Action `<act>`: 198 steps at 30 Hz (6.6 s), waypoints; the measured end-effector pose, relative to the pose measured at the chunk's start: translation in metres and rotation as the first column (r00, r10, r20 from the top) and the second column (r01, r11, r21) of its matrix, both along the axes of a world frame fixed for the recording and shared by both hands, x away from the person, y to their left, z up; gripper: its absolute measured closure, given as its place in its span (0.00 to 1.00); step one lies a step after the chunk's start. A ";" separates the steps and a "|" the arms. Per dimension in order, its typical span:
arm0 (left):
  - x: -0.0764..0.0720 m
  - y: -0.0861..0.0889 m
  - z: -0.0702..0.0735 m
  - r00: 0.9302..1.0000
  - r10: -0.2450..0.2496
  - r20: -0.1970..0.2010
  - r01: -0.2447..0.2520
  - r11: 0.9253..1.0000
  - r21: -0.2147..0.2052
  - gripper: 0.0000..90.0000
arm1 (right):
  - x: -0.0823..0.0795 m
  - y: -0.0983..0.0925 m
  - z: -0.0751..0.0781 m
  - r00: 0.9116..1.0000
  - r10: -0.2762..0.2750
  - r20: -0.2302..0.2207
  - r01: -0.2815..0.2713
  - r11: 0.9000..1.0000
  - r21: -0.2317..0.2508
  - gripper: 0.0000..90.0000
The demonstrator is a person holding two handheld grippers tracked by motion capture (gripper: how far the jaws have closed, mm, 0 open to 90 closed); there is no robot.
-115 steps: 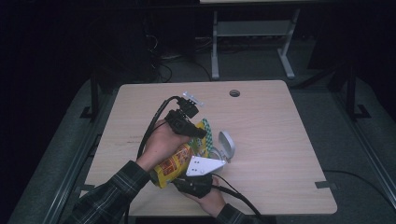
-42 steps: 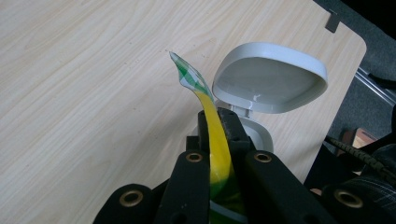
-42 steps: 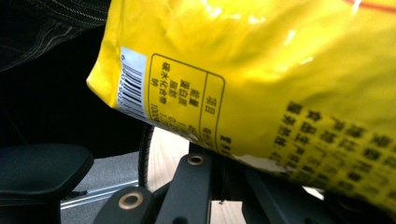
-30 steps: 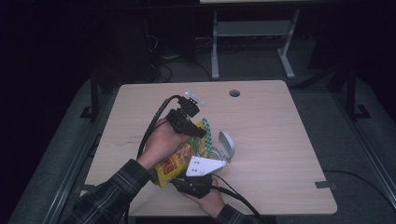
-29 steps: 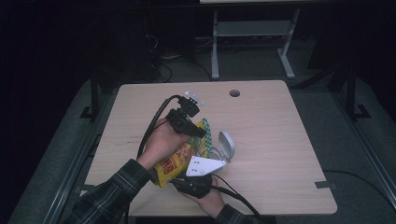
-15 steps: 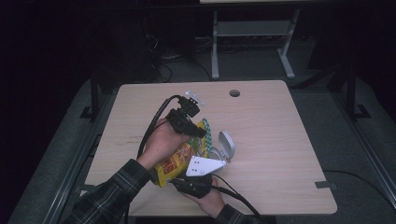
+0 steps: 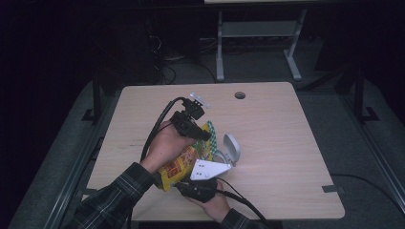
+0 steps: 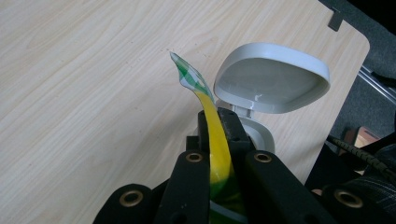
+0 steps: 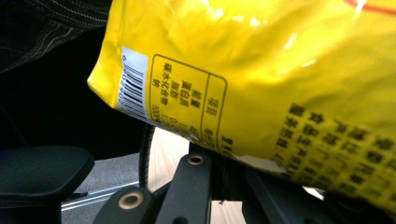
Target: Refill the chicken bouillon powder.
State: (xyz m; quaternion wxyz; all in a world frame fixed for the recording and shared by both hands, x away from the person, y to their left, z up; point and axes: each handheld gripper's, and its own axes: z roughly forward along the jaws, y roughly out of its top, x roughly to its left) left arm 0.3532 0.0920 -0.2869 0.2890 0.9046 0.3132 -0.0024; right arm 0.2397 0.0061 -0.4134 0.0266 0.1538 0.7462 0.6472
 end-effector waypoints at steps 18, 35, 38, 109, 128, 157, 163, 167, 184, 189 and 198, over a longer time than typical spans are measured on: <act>0.000 -0.001 0.000 1.000 0.004 0.000 -0.004 1.000 0.005 1.00 | 0.000 -0.001 0.001 1.000 0.002 0.000 -0.002 1.000 -0.001 1.00; 0.002 -0.005 0.002 1.000 0.007 -0.001 -0.007 1.000 0.021 1.00 | 0.001 -0.003 0.003 1.000 0.003 -0.002 -0.003 1.000 0.008 1.00; 0.001 -0.006 0.003 1.000 0.006 0.000 -0.006 1.000 0.025 1.00 | 0.001 -0.003 0.003 1.000 0.004 -0.002 -0.004 1.000 0.011 1.00; 0.001 -0.012 0.003 1.000 0.007 -0.008 -0.007 0.998 0.059 1.00 | -0.001 -0.003 0.008 1.000 0.007 0.014 -0.008 1.000 0.022 1.00; 0.001 -0.015 0.005 1.000 0.004 0.000 -0.004 0.997 0.071 1.00 | 0.000 -0.004 0.009 1.000 0.003 0.013 -0.003 1.000 0.029 1.00; 0.001 -0.017 0.008 1.000 0.002 0.011 -0.003 0.997 0.077 1.00 | 0.000 -0.005 0.011 1.000 -0.003 0.004 0.003 0.999 0.035 1.00; 0.001 -0.017 0.008 1.000 0.003 0.013 -0.004 0.997 0.078 1.00 | 0.000 -0.004 0.012 1.000 -0.003 -0.002 0.003 0.999 0.040 1.00; 0.001 -0.018 0.009 1.000 0.001 0.014 -0.002 0.997 0.082 1.00 | 0.000 -0.005 0.012 1.000 -0.003 -0.005 0.003 0.999 0.044 1.00; 0.001 -0.019 0.007 1.000 -0.002 0.016 0.000 0.995 0.096 1.00 | 0.001 -0.004 0.011 1.000 -0.002 -0.019 0.003 0.999 0.049 1.00; 0.001 -0.019 0.006 1.000 0.004 0.012 -0.005 0.996 0.091 1.00 | 0.000 -0.004 0.011 1.000 0.000 -0.016 0.001 0.999 0.047 1.00; 0.000 -0.017 0.006 1.000 0.004 0.015 -0.005 0.996 0.087 1.00 | 0.000 -0.003 0.011 1.000 0.002 -0.014 -0.002 0.999 0.044 1.00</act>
